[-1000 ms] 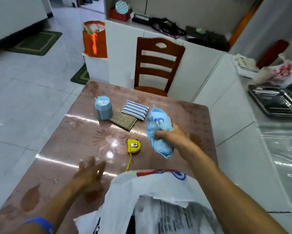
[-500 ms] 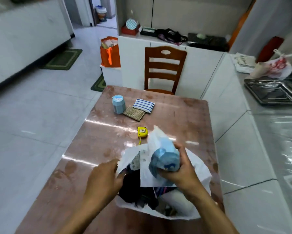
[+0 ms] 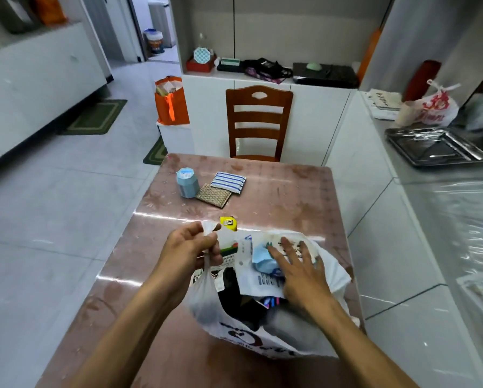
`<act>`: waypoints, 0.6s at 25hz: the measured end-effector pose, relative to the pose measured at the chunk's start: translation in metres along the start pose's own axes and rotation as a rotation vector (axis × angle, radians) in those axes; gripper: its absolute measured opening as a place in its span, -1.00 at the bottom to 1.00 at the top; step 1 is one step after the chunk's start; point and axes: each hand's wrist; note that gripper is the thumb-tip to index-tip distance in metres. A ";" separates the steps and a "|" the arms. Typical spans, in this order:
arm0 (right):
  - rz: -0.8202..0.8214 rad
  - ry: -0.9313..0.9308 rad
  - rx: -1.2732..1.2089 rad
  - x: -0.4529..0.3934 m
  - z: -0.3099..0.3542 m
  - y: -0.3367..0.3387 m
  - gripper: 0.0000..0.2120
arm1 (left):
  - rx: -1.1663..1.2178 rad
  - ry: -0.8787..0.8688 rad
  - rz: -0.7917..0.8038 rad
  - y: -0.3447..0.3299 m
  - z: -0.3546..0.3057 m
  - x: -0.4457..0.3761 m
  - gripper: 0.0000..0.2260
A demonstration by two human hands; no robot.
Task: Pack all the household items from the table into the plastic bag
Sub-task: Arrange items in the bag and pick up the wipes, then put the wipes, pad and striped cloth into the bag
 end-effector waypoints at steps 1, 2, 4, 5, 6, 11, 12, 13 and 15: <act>0.024 -0.037 0.014 -0.004 0.002 0.003 -0.16 | -0.017 -0.008 0.026 0.001 0.001 0.000 -0.85; 0.041 -0.062 0.001 -0.008 0.006 0.005 -0.18 | -0.047 -0.020 0.045 0.002 0.000 0.001 -0.87; 0.086 -0.086 -0.020 -0.007 0.012 0.004 -0.16 | -0.096 -0.023 0.086 0.012 -0.001 -0.003 -0.86; 0.115 -0.086 0.018 -0.005 0.014 0.004 -0.16 | -0.134 -0.022 0.116 0.018 -0.003 -0.006 -0.82; 0.138 -0.085 0.063 -0.002 0.015 0.008 -0.17 | -0.193 -0.031 0.163 0.023 -0.004 -0.009 -0.81; -0.226 0.028 -0.047 -0.036 0.048 0.085 -0.65 | -0.615 -0.211 0.065 0.059 0.015 -0.064 -0.71; -0.259 0.068 -0.115 -0.050 0.052 0.094 -0.69 | -0.600 -0.172 0.009 0.071 0.030 -0.086 -0.73; -0.246 0.107 -0.177 -0.066 0.054 0.097 -0.71 | -0.626 -0.121 -0.017 0.083 0.048 -0.108 -0.80; -0.143 0.154 -0.212 -0.094 0.055 0.089 -0.70 | -0.841 0.032 0.060 0.103 0.092 -0.146 -0.89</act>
Point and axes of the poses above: each hand's wrist, its own x-axis away from the middle knuckle, its own y-axis out of the back of the hand, z = x × y, and after that the axes turned 3 degrees about -y, right-handed
